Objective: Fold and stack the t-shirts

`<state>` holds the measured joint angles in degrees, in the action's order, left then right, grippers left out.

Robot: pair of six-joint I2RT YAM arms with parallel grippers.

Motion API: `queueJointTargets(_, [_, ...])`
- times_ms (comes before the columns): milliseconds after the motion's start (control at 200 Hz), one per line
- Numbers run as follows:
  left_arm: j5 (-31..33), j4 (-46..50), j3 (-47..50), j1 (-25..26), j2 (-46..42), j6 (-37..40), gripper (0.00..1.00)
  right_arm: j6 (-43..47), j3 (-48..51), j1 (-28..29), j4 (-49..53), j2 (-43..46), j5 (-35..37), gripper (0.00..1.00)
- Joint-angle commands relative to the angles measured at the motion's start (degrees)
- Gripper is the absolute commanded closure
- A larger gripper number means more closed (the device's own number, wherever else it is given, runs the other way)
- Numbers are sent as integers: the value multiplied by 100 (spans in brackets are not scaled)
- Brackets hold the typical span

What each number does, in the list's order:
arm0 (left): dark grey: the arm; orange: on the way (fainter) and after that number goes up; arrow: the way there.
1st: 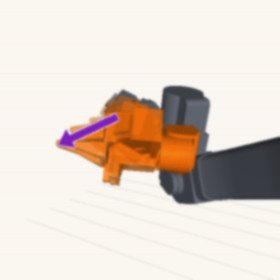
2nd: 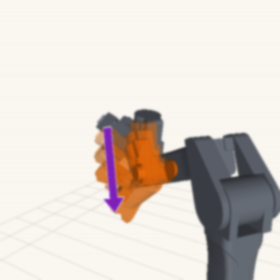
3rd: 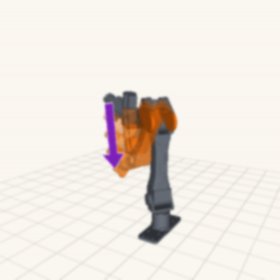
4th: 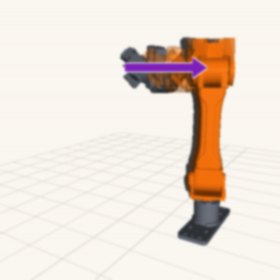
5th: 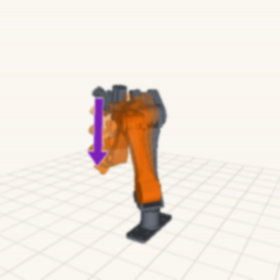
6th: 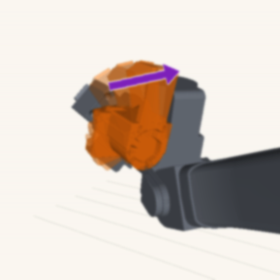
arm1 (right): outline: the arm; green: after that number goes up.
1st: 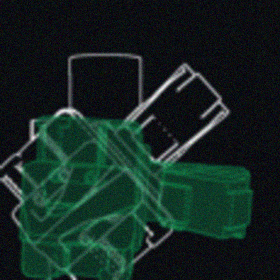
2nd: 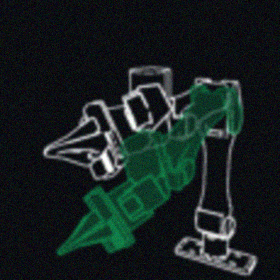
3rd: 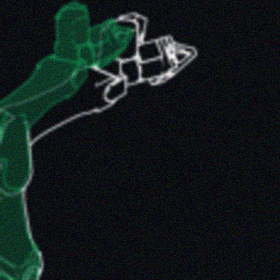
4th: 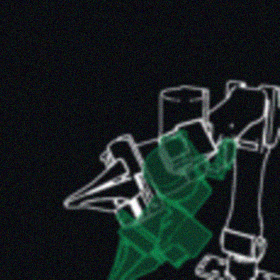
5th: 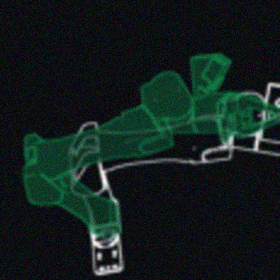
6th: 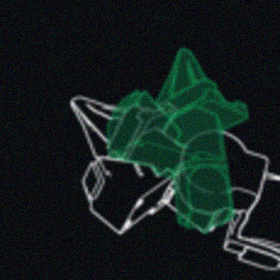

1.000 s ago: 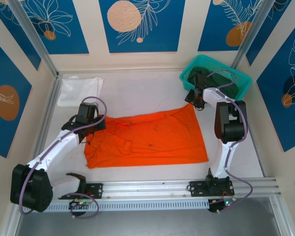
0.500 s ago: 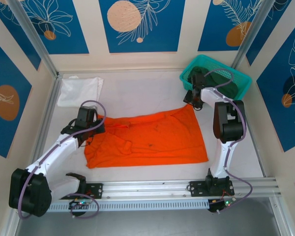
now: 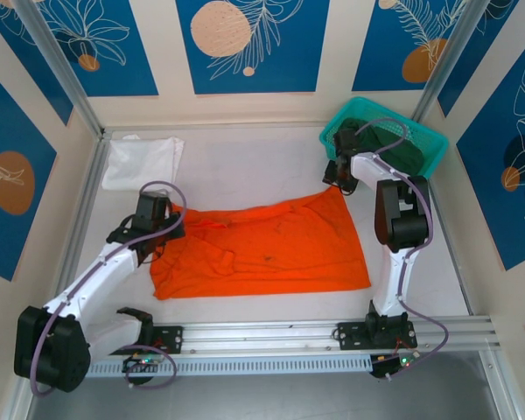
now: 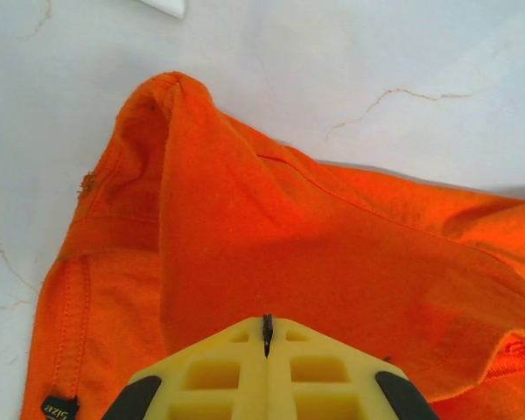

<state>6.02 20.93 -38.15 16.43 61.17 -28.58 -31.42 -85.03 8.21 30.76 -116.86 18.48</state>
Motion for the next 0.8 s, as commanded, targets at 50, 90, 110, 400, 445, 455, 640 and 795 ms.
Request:
queueJointTargets(50, [309, 227, 96, 45, -184, -191, 100, 118, 295, 160, 457, -84, -163, 56])
queueJointTargets(90, [344, 241, 103, 45, -208, -209, 100, 157, 308, 184, 447, -86, -148, 57])
queueJointTargets(110, [353, 251, 109, 45, -222, -217, 100, 170, 304, 194, 448, -88, -128, 57])
queueJointTargets(400, [325, 239, 104, 43, -276, -263, 100, 285, 858, 350, -331, 446, 126, 53])
queueJointTargets(445, [296, 221, 100, 45, -268, -260, 100, 331, 913, 348, -432, 524, 80, 50])
queueJointTargets(455, [295, 224, 91, 45, -262, -255, 100, 347, 922, 348, -460, 541, 67, 50])
queueJointTargets(640, [288, 240, 86, 45, -248, -248, 100, 1086, 955, 576, -928, 814, -183, 47])
queueJointTargets(795, [303, 234, 88, 45, -244, -237, 100, 1872, 164, 671, -259, 305, -452, 47])
